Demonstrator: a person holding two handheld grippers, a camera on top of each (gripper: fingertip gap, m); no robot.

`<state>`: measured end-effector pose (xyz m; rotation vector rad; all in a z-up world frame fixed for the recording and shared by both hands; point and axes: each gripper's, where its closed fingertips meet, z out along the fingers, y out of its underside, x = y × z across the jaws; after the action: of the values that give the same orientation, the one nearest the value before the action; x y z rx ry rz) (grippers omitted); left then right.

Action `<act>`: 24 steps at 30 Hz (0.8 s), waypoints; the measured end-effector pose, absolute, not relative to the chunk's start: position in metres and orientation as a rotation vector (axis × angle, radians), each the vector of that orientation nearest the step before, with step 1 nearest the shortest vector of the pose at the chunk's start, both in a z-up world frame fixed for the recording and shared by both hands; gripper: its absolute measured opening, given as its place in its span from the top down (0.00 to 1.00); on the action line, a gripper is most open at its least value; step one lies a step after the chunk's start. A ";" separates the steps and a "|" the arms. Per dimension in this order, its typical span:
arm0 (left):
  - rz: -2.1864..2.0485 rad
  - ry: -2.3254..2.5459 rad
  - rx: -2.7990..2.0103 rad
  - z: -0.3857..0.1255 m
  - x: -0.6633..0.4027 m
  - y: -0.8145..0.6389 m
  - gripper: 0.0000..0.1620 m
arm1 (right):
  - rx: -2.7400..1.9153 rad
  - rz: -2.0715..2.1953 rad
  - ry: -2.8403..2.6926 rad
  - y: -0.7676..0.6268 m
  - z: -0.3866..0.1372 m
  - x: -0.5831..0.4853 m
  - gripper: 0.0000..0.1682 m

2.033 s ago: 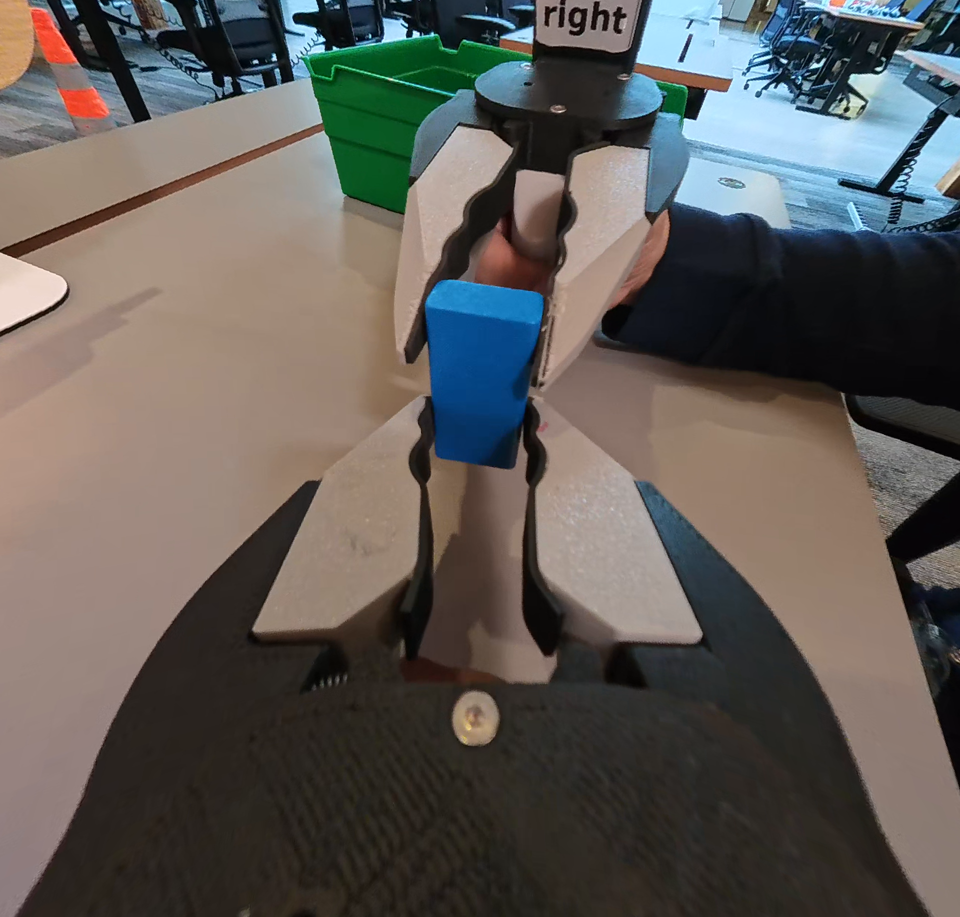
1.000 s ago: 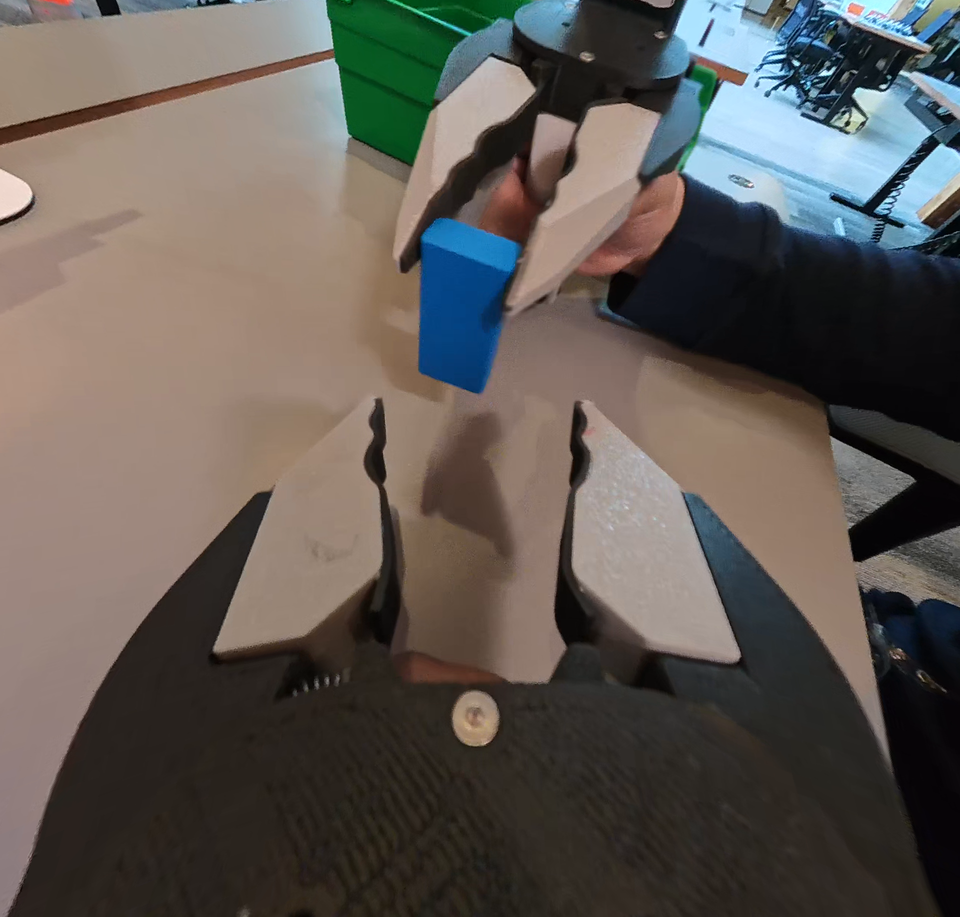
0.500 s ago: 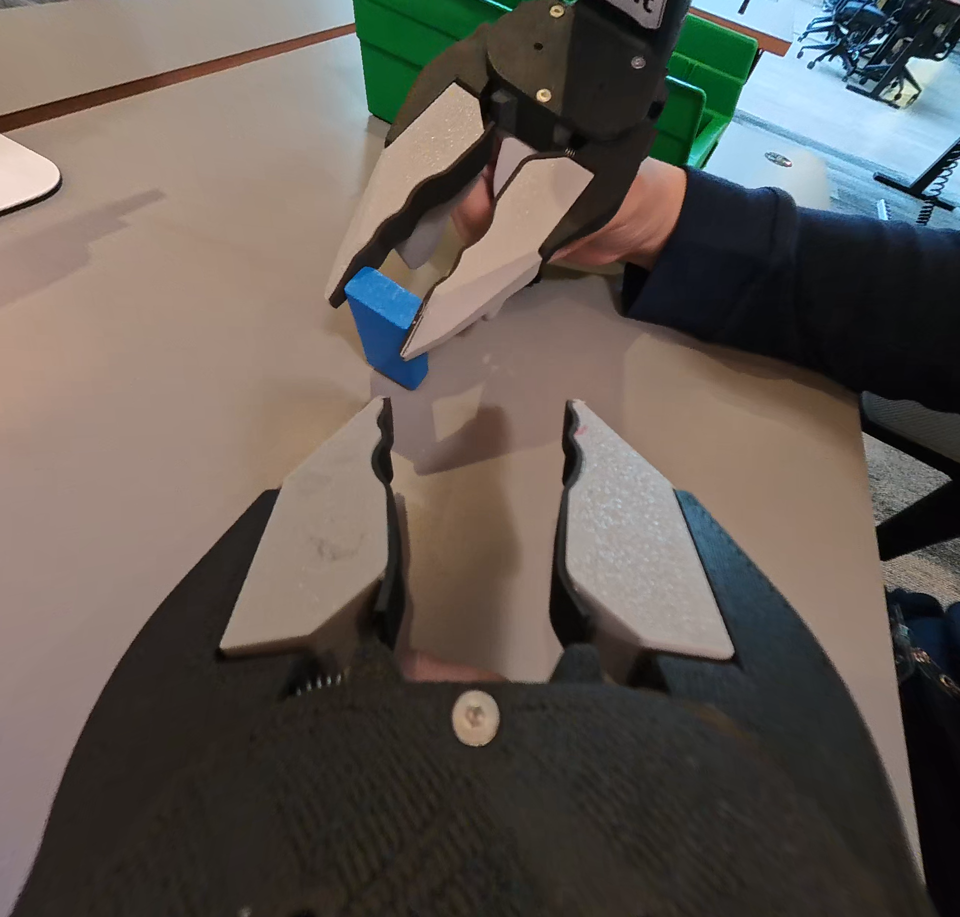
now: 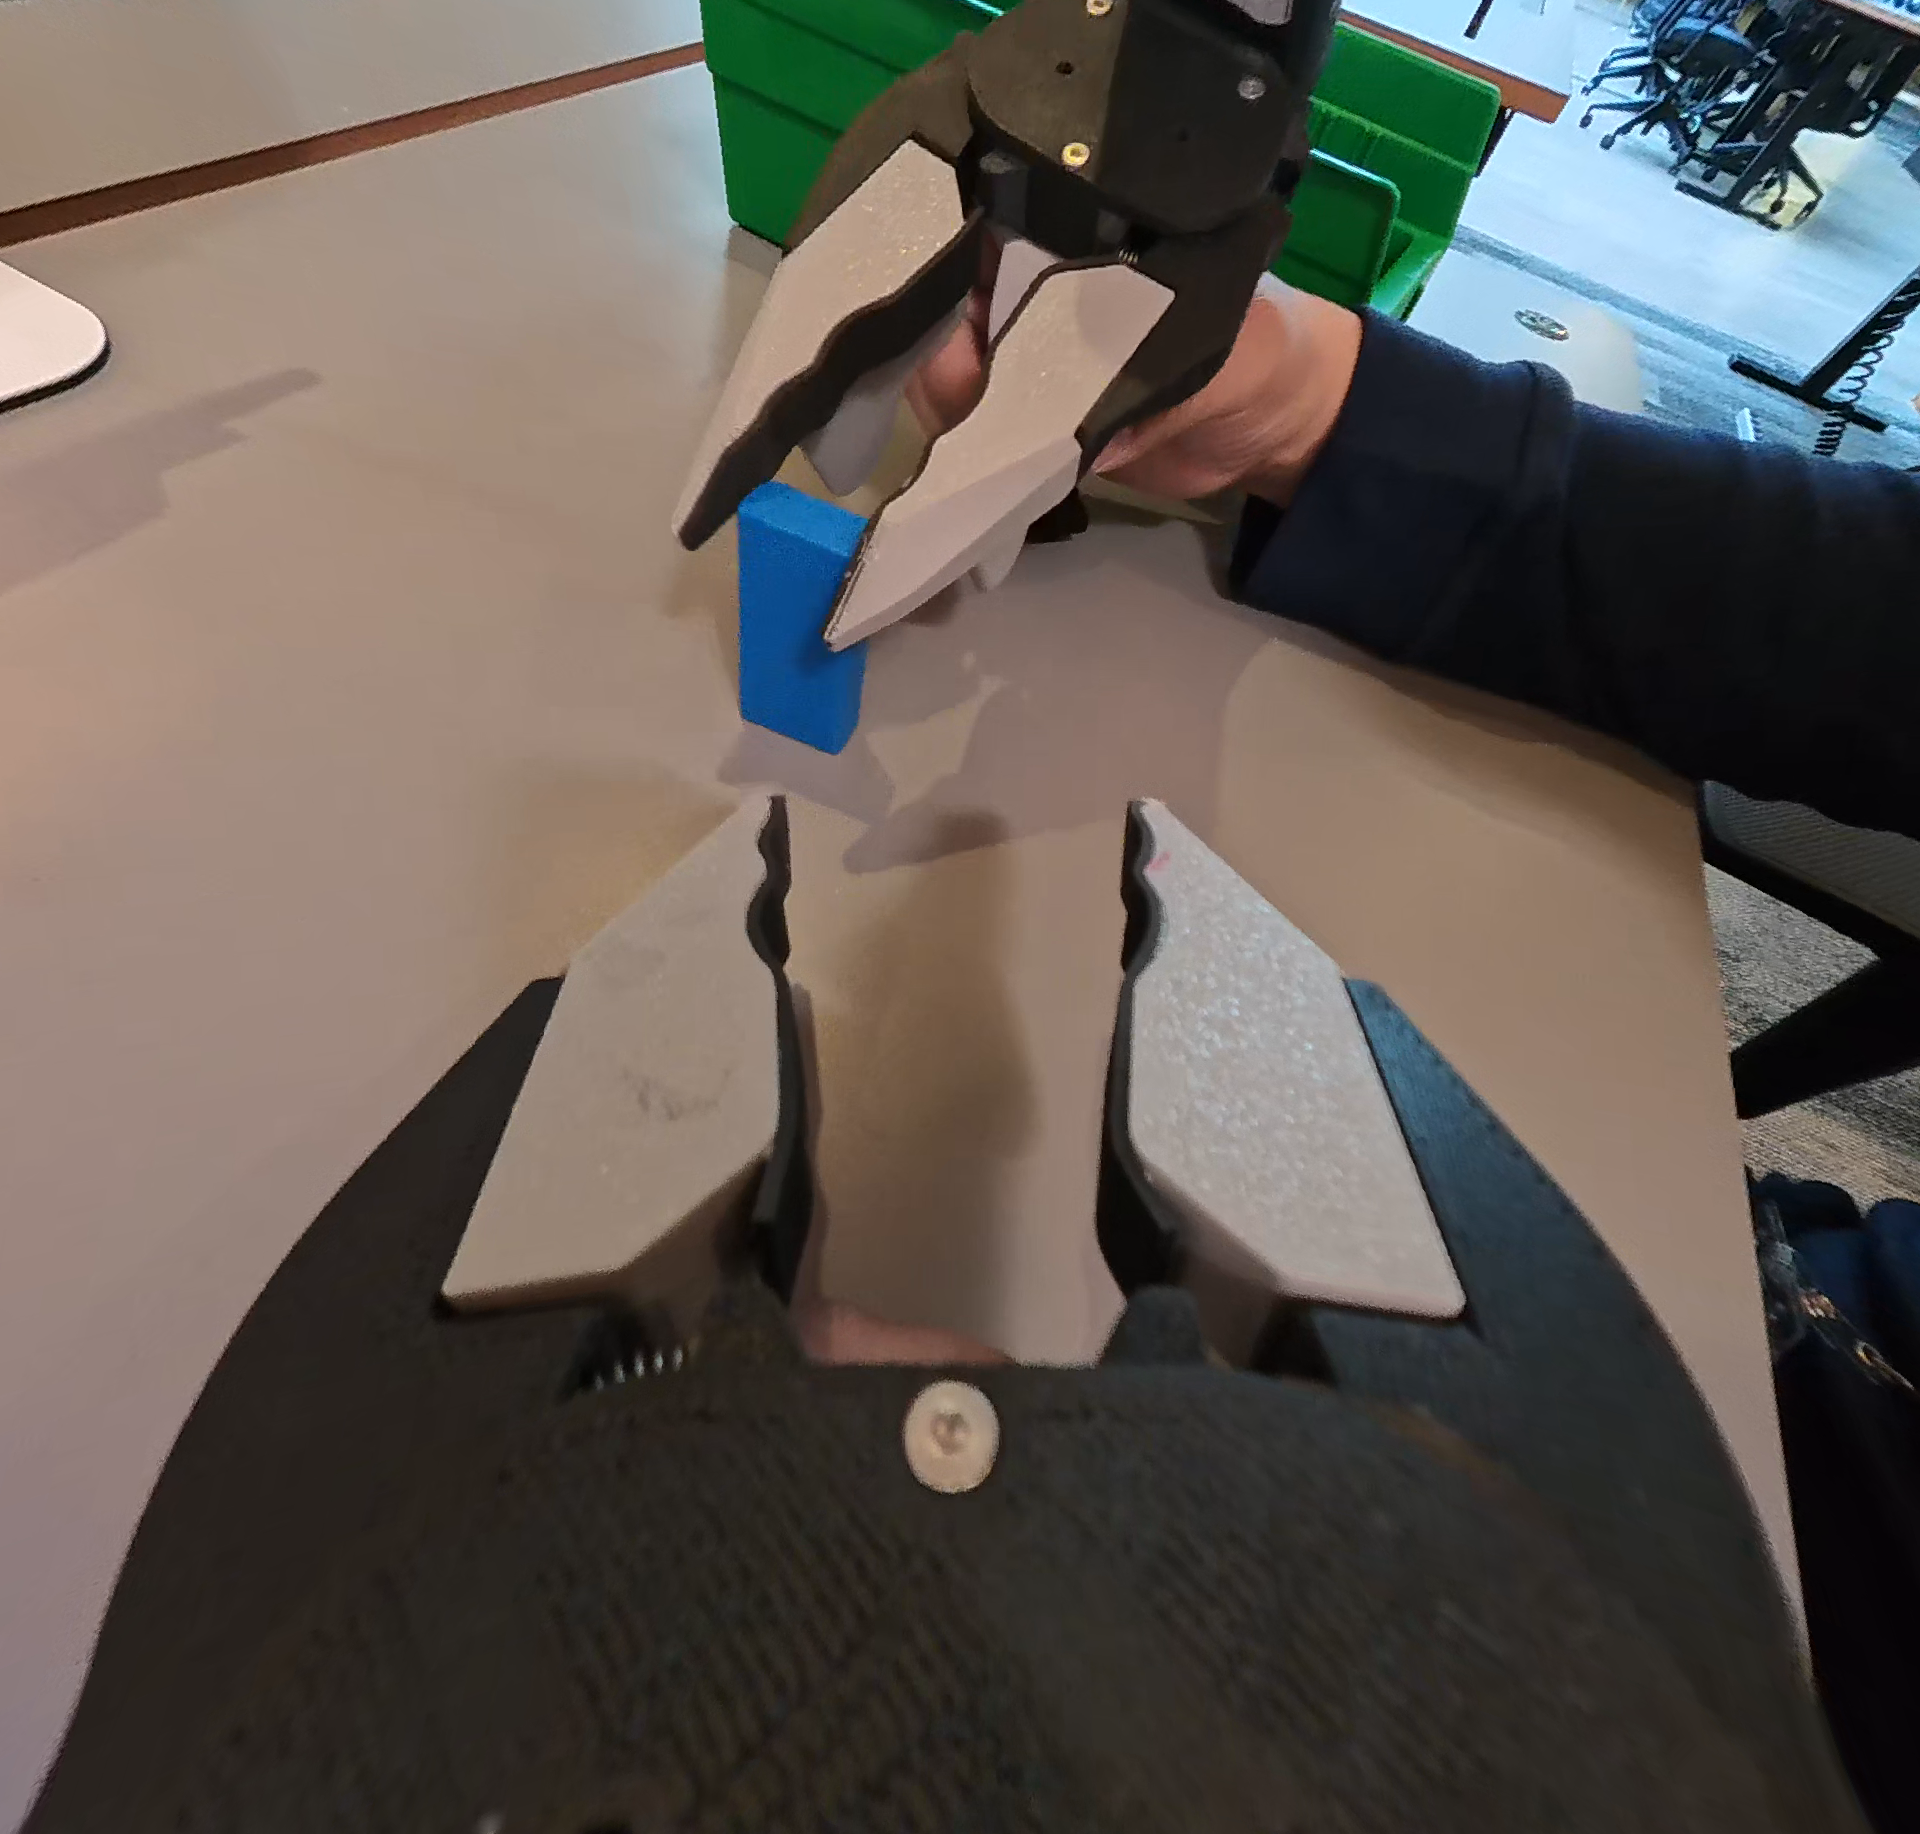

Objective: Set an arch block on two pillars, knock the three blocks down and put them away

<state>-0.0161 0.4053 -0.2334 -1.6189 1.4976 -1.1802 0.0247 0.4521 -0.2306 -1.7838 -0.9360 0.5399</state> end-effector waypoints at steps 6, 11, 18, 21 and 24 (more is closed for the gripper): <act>-1.184 1.500 -1.619 -0.234 -0.016 0.405 0.62 | -1.791 0.521 -0.950 0.451 -0.233 0.024 0.80; -1.181 1.502 -1.621 -0.234 -0.016 0.405 0.61 | -1.760 0.534 -0.928 0.450 -0.224 0.021 0.78; -1.163 1.502 -1.631 -0.236 -0.016 0.404 0.59 | -1.629 0.486 -0.837 0.449 -0.188 0.020 0.72; -1.155 1.459 -1.676 -0.236 -0.016 0.404 0.56 | -1.591 0.472 -0.766 0.448 -0.176 0.024 0.69; -1.122 1.375 -1.841 -0.239 -0.025 0.401 0.56 | -1.554 0.456 -0.715 0.443 -0.164 0.028 0.67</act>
<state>-0.0255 0.4010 -0.2385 -1.8414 1.3752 -1.1219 0.0276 0.4426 -0.1645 -1.5544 -0.7147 0.4555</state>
